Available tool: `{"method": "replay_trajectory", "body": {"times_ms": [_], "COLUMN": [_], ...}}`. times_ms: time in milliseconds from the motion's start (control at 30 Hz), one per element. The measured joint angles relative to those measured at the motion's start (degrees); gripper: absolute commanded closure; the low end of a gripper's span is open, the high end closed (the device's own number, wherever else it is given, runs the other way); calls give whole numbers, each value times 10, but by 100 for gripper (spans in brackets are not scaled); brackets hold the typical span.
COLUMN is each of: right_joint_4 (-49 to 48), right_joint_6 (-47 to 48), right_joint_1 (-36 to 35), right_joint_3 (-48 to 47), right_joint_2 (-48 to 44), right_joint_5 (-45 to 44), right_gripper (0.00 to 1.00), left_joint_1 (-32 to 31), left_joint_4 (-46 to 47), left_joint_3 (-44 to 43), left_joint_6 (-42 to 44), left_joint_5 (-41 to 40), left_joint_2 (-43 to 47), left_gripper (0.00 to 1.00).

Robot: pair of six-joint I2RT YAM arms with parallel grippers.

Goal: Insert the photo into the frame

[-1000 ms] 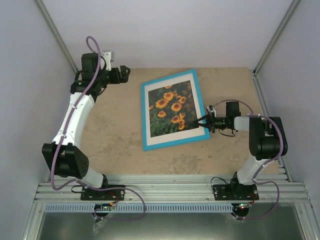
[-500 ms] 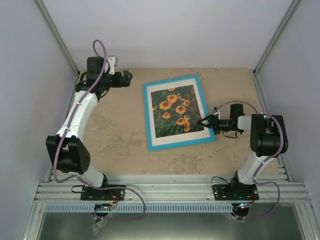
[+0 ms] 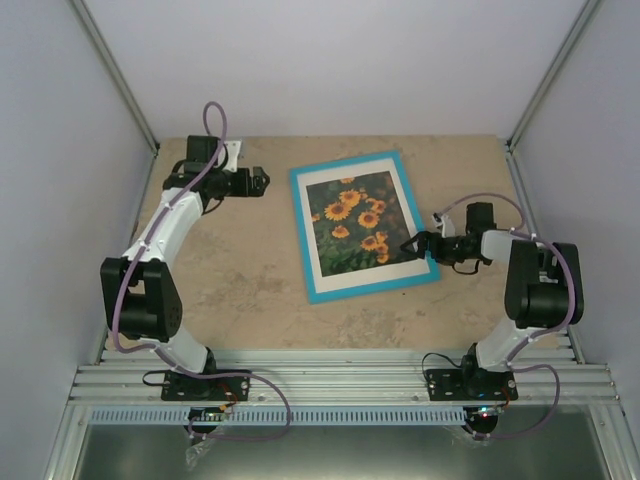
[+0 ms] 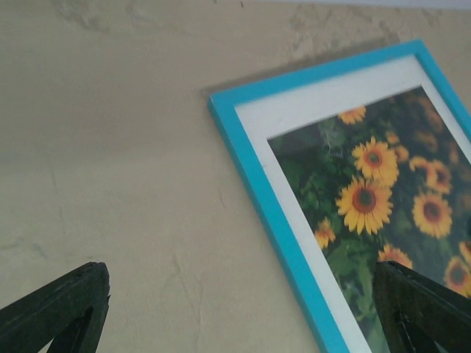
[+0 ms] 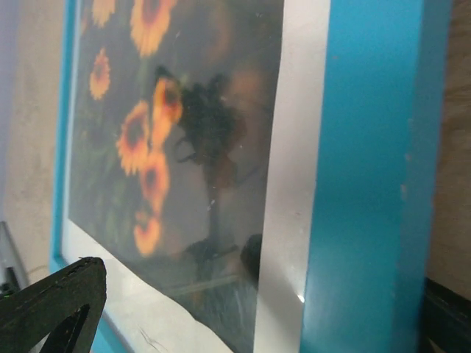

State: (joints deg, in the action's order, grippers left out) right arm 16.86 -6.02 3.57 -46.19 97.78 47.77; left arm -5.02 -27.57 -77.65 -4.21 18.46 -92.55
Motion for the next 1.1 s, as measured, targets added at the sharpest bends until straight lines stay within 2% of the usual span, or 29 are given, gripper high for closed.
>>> {"method": "replay_trajectory", "body": {"times_ms": [233, 567, 833, 933, 1100], "right_joint_4": [8, 86, 153, 179, 198], "right_joint_6": [31, 83, 164, 192, 230], "right_joint_1": [7, 31, 29, 20, -12], "right_joint_3": [0, -77, -225, -229, -212], "right_joint_2": [-15, 16, 123, 155, 158], "right_joint_5": [-53, -99, -34, 3, 48], "right_gripper": [2, 2, 3, 3, 3], "left_joint_1": [7, 43, 45, 45, 45], "left_joint_4": [-18, -48, -29, -28, -27], "left_joint_3": [45, 50, 95, 96, 92], "left_joint_6": [43, 74, 57, 43, 32], "left_joint_5": [55, 88, 133, 145, 158], "left_joint_2": [-3, -4, -54, -82, -103], "left_gripper": [0, 1, 1, 2, 2]}}
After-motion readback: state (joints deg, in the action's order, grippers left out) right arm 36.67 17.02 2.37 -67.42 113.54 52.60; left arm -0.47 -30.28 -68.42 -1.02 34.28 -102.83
